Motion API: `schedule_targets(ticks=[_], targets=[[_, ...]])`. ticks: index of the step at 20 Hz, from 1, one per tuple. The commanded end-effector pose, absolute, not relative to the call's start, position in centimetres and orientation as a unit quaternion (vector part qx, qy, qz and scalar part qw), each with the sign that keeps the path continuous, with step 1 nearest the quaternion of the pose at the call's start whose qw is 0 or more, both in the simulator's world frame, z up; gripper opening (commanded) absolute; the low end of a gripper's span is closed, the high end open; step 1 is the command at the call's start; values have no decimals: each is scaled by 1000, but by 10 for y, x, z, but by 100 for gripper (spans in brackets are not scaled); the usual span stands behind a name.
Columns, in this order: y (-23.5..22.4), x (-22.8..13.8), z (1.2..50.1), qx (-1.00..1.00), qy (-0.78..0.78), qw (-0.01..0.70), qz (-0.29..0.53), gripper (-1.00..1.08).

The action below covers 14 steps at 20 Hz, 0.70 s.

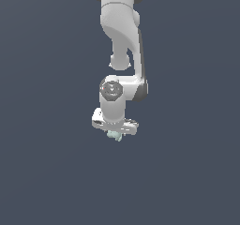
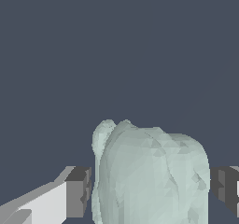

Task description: Pick up the object and move it to a goal position.

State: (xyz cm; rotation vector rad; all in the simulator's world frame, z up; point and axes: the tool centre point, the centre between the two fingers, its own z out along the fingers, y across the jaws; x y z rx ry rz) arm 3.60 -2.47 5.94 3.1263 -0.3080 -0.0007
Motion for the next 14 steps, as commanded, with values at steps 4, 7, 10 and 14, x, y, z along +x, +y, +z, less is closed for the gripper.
schedule_targets(ticks=[4, 7, 10, 14], targets=[[17, 24, 92, 995, -97, 0, 0, -100], [46, 15, 115, 995, -97, 0, 0, -100], [76, 7, 139, 995, -97, 1, 0, -100], [115, -4, 170, 995, -97, 1, 0, -100]])
